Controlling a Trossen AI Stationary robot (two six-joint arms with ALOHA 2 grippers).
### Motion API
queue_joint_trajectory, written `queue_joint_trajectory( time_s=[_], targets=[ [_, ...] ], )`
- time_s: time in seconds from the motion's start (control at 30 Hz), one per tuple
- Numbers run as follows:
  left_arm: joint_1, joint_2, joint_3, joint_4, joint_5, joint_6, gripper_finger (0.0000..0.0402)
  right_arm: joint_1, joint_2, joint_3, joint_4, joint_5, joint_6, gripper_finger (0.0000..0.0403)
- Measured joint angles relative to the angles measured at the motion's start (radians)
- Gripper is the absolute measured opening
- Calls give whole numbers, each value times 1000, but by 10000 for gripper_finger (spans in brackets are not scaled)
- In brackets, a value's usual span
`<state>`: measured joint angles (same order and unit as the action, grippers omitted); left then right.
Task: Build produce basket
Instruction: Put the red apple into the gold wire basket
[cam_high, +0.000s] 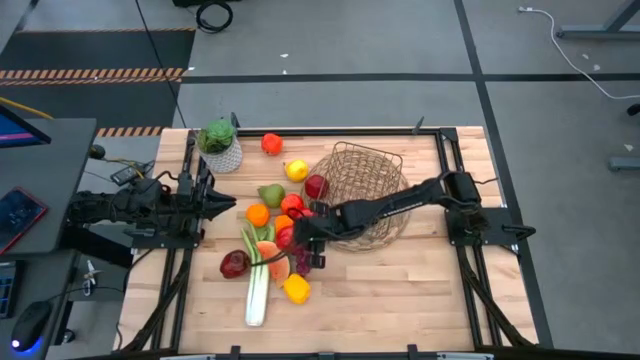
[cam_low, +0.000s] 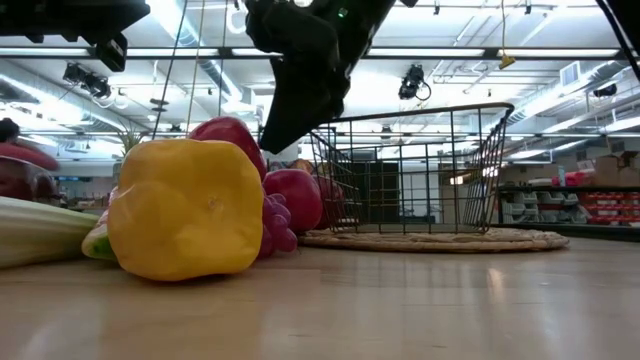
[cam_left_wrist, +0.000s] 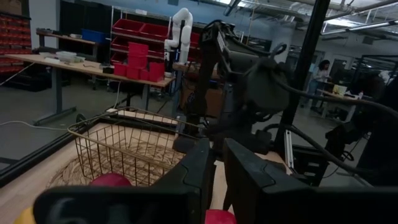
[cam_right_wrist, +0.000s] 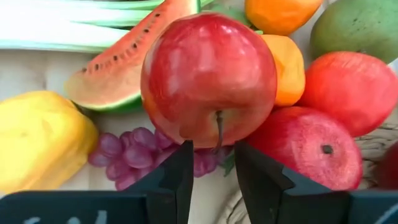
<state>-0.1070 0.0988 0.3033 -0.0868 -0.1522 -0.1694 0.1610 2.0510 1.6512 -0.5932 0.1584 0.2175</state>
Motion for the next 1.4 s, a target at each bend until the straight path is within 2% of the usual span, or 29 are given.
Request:
queue_joint_trajectory(
  time_s=[0.37, 0.6, 0.77, 1.4],
  targets=[
    [0, 0, 0, 0, 0, 0, 52, -21, -1, 1, -2, -45, 15, 124],
    [0, 0, 0, 6, 0, 0, 52, -22, 9, 133, -159, -49, -16, 123],
    [0, 0, 0, 9, 0, 0, 52, -28, 11, 164, -225, -85, -28, 122],
    [0, 0, 0, 16, -9, 0, 52, -73, 33, 243, -219, -133, -49, 122]
  ],
)
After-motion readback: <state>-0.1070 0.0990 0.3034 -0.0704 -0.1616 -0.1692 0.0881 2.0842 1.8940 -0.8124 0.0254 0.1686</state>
